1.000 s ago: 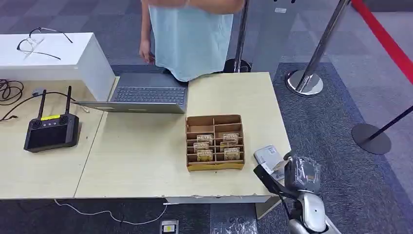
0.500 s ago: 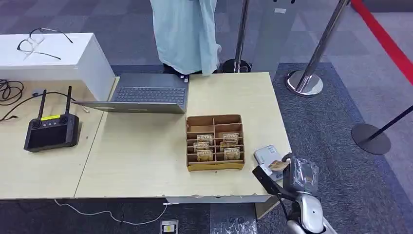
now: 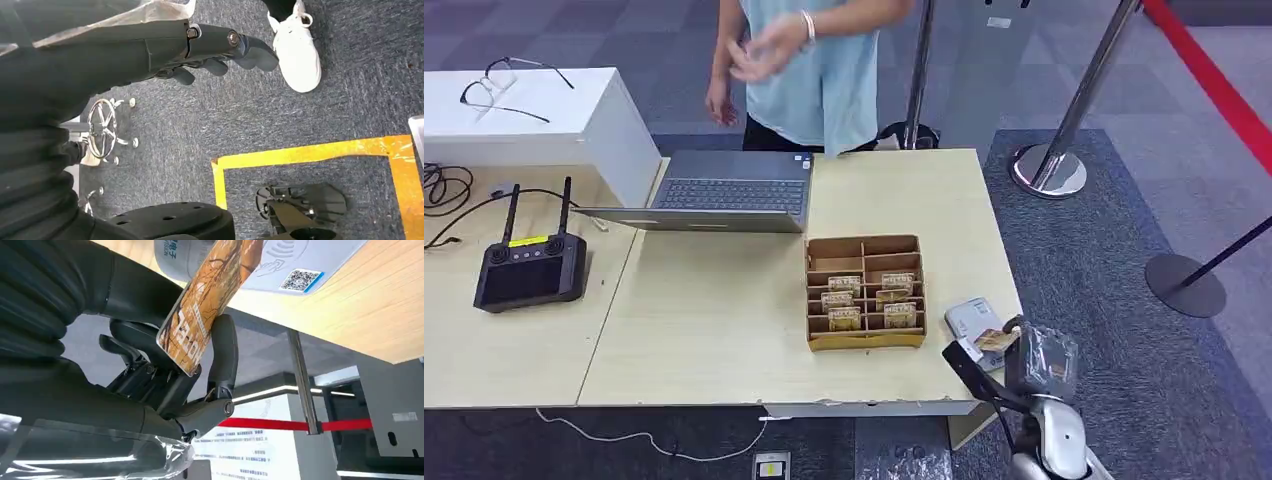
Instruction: Pass the card to the sensor for recognition and then transmit it.
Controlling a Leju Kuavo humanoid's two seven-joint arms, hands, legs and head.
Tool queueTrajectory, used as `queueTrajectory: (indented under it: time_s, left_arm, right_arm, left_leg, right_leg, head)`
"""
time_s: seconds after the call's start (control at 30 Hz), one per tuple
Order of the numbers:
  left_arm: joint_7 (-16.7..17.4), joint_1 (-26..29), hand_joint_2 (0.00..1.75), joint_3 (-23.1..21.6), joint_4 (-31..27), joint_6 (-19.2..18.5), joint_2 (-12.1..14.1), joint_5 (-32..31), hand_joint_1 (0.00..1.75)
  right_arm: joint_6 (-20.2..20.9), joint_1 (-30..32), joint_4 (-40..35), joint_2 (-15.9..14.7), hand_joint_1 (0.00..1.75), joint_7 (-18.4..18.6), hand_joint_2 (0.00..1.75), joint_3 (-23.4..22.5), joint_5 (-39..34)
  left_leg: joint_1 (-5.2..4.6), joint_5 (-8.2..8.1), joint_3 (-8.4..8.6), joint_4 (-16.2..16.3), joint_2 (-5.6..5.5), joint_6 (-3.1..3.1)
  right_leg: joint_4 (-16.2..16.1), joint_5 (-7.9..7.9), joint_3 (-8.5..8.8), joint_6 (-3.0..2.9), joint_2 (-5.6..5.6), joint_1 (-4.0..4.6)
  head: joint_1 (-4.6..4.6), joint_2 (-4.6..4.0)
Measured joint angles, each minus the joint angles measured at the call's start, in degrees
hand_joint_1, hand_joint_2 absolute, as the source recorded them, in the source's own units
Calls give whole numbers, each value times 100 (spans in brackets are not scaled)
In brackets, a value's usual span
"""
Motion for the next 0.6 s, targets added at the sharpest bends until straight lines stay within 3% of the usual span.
queueTrajectory:
  time_s: [0.6]
  left_arm:
    - [-4, 0, 175, 0, 0, 0, 0, -7, 0]
  right_arm:
    - [-4, 1, -50, 22, 175, -35, 175, -50, 90]
  left_leg:
    - [0, 1, 3, 0, 0, 0]
  right_leg:
    - [0, 1, 2, 1, 0, 0]
  head:
    - [0, 0]
